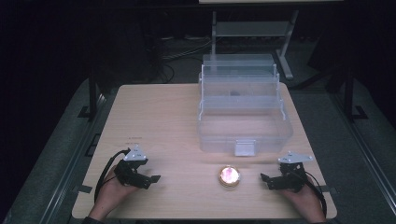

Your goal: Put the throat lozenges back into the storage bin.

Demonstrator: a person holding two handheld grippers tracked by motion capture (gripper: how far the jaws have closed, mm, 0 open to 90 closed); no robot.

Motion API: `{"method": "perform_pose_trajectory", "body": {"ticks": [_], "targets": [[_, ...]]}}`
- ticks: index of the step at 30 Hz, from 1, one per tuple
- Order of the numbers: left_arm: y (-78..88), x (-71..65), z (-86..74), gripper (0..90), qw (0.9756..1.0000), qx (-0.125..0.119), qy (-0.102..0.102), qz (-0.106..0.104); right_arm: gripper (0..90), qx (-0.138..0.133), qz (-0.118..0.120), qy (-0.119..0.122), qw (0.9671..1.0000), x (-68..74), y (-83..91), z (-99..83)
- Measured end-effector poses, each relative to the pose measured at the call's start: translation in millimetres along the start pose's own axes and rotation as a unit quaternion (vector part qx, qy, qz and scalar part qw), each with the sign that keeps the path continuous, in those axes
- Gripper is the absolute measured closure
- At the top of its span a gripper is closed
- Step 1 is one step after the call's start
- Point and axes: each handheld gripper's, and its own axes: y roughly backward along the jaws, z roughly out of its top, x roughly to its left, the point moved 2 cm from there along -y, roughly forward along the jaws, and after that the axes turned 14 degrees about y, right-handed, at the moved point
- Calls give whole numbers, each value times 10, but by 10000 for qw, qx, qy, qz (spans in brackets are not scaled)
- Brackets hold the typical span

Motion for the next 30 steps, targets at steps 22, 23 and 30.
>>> {"method": "perform_pose_trajectory", "body": {"ticks": [22,23,30], "targets": [[-102,-233,246,139,9988,206,-249,-365,20,0,0,0,10000,0,0,0],[-115,-255,273,139,9986,217,-291,-382,20,1,0,-1,10000,0,0,0],[-164,-352,376,139,9976,255,-416,-484,20,-1,0,0,10000,0,0,0]]}}
